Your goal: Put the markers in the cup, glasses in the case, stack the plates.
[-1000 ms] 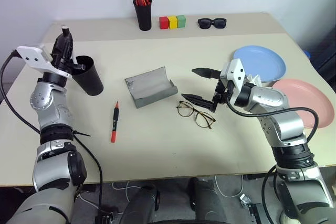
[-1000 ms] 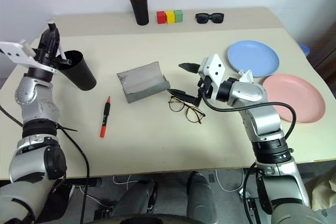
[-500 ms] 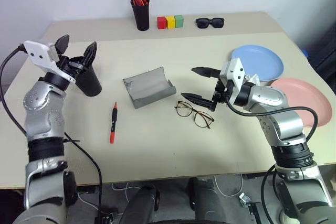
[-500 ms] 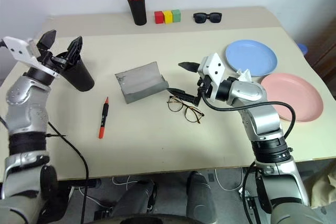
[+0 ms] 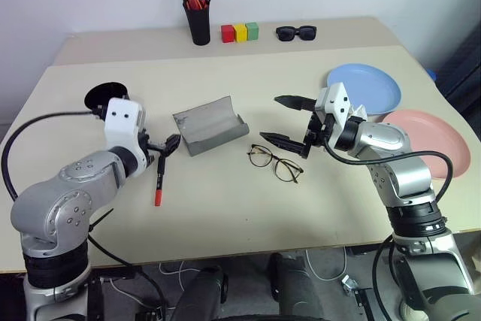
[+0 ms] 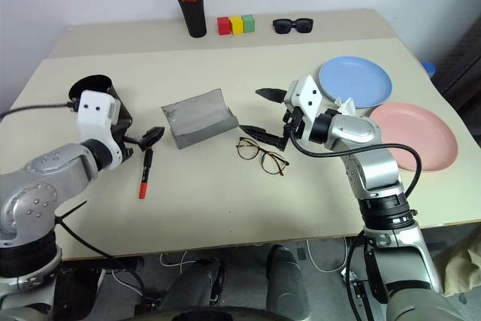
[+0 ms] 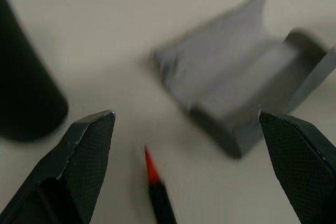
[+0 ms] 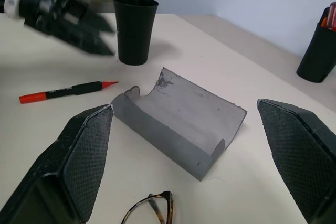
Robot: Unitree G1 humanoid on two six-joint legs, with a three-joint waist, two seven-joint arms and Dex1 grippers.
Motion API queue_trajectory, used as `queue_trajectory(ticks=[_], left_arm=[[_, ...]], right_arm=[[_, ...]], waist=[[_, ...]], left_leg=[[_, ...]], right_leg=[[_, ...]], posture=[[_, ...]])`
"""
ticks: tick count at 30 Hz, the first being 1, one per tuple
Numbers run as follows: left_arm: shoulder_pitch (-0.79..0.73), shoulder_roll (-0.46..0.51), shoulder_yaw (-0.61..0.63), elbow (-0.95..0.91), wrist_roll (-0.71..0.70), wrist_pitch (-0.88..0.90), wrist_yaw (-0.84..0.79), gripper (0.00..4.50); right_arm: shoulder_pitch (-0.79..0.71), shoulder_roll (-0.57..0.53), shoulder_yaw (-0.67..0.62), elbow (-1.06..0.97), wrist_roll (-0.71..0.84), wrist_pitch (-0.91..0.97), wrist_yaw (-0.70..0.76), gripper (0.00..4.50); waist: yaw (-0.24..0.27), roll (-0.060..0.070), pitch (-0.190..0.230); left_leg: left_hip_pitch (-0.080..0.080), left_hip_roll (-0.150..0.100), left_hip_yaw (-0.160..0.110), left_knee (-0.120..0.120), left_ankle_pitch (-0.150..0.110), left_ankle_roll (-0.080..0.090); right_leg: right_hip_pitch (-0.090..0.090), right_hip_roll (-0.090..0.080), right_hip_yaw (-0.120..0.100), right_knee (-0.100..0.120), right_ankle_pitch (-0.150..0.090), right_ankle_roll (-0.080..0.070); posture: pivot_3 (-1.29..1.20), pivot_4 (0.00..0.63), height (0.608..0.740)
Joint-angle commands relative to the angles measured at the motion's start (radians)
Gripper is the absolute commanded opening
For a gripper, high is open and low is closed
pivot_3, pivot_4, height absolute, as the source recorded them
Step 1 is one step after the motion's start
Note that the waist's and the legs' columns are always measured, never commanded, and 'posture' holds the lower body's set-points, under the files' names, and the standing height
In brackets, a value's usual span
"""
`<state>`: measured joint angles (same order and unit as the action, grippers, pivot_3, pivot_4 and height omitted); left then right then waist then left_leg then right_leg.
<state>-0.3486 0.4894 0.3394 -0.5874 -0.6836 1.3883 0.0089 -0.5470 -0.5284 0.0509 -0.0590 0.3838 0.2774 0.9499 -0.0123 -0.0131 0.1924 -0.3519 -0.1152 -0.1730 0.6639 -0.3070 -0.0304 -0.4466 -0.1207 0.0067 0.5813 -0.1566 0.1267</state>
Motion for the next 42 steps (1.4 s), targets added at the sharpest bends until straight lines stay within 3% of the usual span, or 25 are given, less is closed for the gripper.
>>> queue_trajectory(ticks=[1,10,13,20,21,26,31,35,42], left_arm=[[0.027,-0.019,0.034,-0.004,0.024,0.048,0.01,4.48],[0.071,-0.121,-0.028,0.052,0.121,0.059,0.031,4.48],[0.053,-0.129,-0.051,0.076,0.139,0.049,0.012,3.61],[0.02,-0.095,-0.071,0.078,0.162,0.049,-0.041,0.15],[0.02,-0.071,-0.087,0.074,0.164,0.033,-0.063,0.03],[-0.069,-0.075,-0.094,0.096,0.2,-0.38,-0.187,0.03],[-0.213,-0.068,-0.074,0.221,0.314,-0.764,-0.209,0.03],[-0.273,0.018,-0.04,0.435,0.449,-1.048,-0.195,0.03],[-0.32,0.103,0.037,0.857,0.491,-1.431,-0.241,0.03]], right_arm=[[-0.021,0.004,-0.01,-0.016,-0.001,-0.023,0.003,4.5],[0.003,-0.008,-0.024,-0.043,0.001,-0.008,-0.007,4.5],[0.003,-0.008,-0.024,-0.042,-0.001,-0.008,-0.01,4.5],[-0.001,-0.002,-0.019,-0.033,-0.007,-0.015,-0.018,4.5],[-0.002,-0.002,-0.018,-0.032,-0.008,-0.016,-0.019,4.5],[-0.013,0.0,-0.017,-0.024,-0.01,-0.013,-0.019,4.5],[-0.02,0.006,-0.013,-0.024,-0.009,-0.005,-0.022,4.5],[-0.028,0.009,-0.008,-0.021,-0.014,-0.007,-0.025,4.5],[-0.031,0.011,-0.01,-0.023,-0.013,0.002,-0.037,4.5]], waist=[[0.0,0.0,0.0],[0.004,0.0,0.0],[0.004,0.0,0.0],[0.002,0.0,0.0],[0.001,0.0,0.0],[0.008,0.0,0.0],[0.019,0.0,0.0],[0.013,0.0,0.0],[0.016,0.0,0.0]], left_leg=[[0.0,0.001,0.001,0.0,0.0,-0.001],[0.001,0.001,0.003,0.0,-0.001,-0.001],[0.002,0.001,0.003,0.0,-0.001,0.0],[0.002,0.002,0.004,0.0,-0.001,0.0],[0.002,0.002,0.004,0.0,-0.001,-0.001],[0.001,0.002,0.004,0.0,-0.002,-0.001],[0.001,0.003,0.006,0.0,0.001,-0.005],[0.003,0.004,0.008,-0.001,0.001,-0.006],[0.002,0.005,0.008,-0.001,0.0,-0.005]], right_leg=[[0.0,0.001,0.001,0.0,0.0,0.0],[0.0,0.001,0.003,0.0,0.0,0.0],[0.0,0.001,0.004,0.0,0.0,-0.001],[0.0,0.002,0.004,0.0,0.0,-0.001],[0.0,0.002,0.004,0.0,0.0,-0.001],[0.0,0.002,0.004,-0.001,0.001,-0.001],[0.0,0.002,0.004,-0.003,0.002,-0.002],[0.0,0.003,0.005,-0.003,0.002,-0.002],[0.0,0.004,0.005,-0.004,0.002,-0.002]], posture=[[0.0,0.15,0.74],[0.0,0.15,0.74],[0.0,0.15,0.74],[0.0,0.15,0.74],[0.0,0.15,0.74],[0.0,0.15,0.74],[0.0,0.15,0.74],[0.0,0.15,0.74],[0.0,0.15,0.74]])
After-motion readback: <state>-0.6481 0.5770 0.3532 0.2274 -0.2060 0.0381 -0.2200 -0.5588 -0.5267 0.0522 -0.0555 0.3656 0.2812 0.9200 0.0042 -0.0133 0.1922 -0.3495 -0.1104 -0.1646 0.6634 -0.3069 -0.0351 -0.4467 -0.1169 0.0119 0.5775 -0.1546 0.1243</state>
